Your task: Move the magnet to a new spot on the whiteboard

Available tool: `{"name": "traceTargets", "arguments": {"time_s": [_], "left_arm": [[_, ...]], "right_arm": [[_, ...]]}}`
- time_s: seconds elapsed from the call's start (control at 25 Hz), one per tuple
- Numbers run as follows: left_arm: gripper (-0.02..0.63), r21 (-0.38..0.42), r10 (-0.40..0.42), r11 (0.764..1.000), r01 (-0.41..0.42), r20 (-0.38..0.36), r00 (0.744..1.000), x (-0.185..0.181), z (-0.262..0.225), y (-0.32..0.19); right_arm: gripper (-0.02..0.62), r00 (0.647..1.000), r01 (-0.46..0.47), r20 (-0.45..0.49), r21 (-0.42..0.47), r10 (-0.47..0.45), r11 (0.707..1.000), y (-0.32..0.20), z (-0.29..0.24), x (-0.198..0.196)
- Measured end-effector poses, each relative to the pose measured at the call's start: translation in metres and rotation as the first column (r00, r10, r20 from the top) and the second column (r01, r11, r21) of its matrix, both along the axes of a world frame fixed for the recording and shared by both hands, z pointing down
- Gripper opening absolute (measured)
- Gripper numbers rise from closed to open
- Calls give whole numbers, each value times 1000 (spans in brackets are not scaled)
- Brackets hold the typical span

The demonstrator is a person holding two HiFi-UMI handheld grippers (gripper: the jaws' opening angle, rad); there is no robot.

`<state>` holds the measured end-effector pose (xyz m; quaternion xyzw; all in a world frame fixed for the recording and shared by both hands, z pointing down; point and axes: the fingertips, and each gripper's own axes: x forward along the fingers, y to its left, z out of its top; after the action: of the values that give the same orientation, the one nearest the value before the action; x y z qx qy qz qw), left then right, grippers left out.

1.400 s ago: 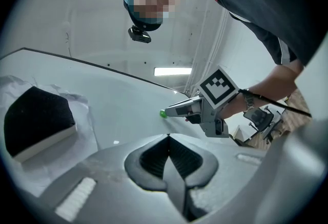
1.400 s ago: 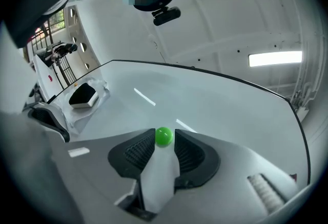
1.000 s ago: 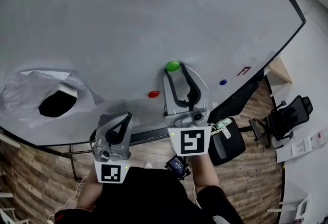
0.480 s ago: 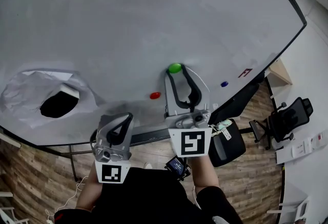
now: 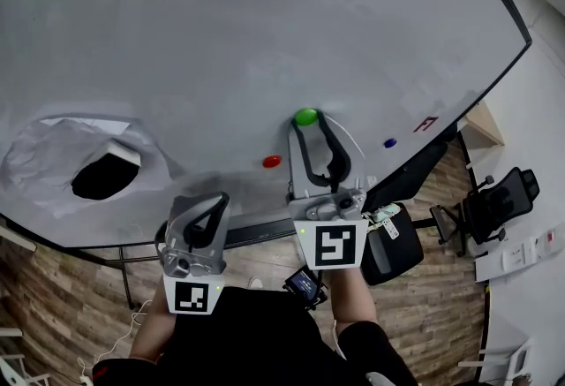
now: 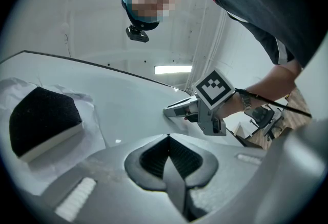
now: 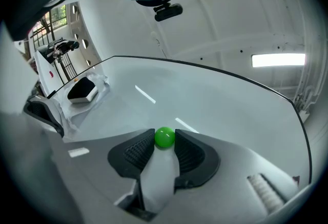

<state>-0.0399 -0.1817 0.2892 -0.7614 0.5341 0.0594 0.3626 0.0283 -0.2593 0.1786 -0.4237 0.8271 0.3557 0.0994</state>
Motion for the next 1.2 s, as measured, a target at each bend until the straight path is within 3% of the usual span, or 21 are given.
{"name": "traceTargets", "arguments": {"time_s": [0.68,1.2], "left_arm": [[2,-18,40,999,-39,7,999,1,6,13],[2,-40,96,995,-94,29,995,2,15,32]], "right_arm": [[124,1000,6,9,13,-6,1000,30,8,-1],[124,998,-50,46,-1,50,999,58,21,13]]}}
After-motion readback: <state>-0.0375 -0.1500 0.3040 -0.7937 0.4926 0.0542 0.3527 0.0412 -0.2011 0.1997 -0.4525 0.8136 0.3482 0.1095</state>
